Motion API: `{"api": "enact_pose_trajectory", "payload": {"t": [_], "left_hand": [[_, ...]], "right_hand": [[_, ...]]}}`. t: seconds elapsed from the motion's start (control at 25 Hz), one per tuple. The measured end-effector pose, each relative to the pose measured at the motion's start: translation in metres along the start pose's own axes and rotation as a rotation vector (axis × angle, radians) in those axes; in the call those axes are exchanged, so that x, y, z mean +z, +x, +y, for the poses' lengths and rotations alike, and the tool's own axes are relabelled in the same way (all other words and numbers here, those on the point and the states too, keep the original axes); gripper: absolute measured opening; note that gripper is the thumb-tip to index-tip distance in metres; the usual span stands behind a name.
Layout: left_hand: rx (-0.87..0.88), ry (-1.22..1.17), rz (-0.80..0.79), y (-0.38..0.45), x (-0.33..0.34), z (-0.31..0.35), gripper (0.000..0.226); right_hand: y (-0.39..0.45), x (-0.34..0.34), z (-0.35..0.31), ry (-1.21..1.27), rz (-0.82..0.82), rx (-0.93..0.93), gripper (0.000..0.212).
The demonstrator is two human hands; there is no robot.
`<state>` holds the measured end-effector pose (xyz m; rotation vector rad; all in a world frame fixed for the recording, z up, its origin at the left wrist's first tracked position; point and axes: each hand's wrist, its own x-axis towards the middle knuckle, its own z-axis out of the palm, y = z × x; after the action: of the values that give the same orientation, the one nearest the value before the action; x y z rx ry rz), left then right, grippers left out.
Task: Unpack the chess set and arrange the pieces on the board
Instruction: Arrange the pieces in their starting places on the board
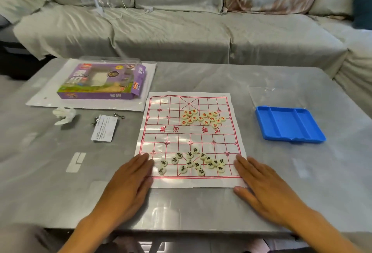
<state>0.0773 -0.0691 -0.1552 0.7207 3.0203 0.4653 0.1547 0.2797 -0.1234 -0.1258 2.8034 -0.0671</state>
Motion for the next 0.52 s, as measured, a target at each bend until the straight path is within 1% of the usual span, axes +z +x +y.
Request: {"api": "enact_pose_trajectory", "payload": {"t": [0.08,0.16,0.32,0.48,0.52], "left_hand": [[0.022,0.052,-0.053,-0.005,0.009,0.001,0.057],[0.005,0.056,-0.079,-0.005,0.013,0.005,0.063],[0.043,0.068,-0.083,-0.016,0.012,0.014,0.062],[0.038,-0.010,-0.050,-0.025,0.015,0.017,0.065],[0.028,-0.026,-0.046,-0.024,0.013,0.017,0.064]], "right_hand": [[-0.006,0.005,-0.005,-0.031,0.040,0.014,0.074],[-0.010,0.008,-0.006,-0.026,0.060,0.053,0.074],[-0.023,0.011,-0.002,-0.023,0.047,0.085,0.075],[-0.031,0.016,0.004,-0.024,0.031,0.128,0.079],[-0.032,0.018,0.004,-0.022,0.058,0.143,0.080]]}}
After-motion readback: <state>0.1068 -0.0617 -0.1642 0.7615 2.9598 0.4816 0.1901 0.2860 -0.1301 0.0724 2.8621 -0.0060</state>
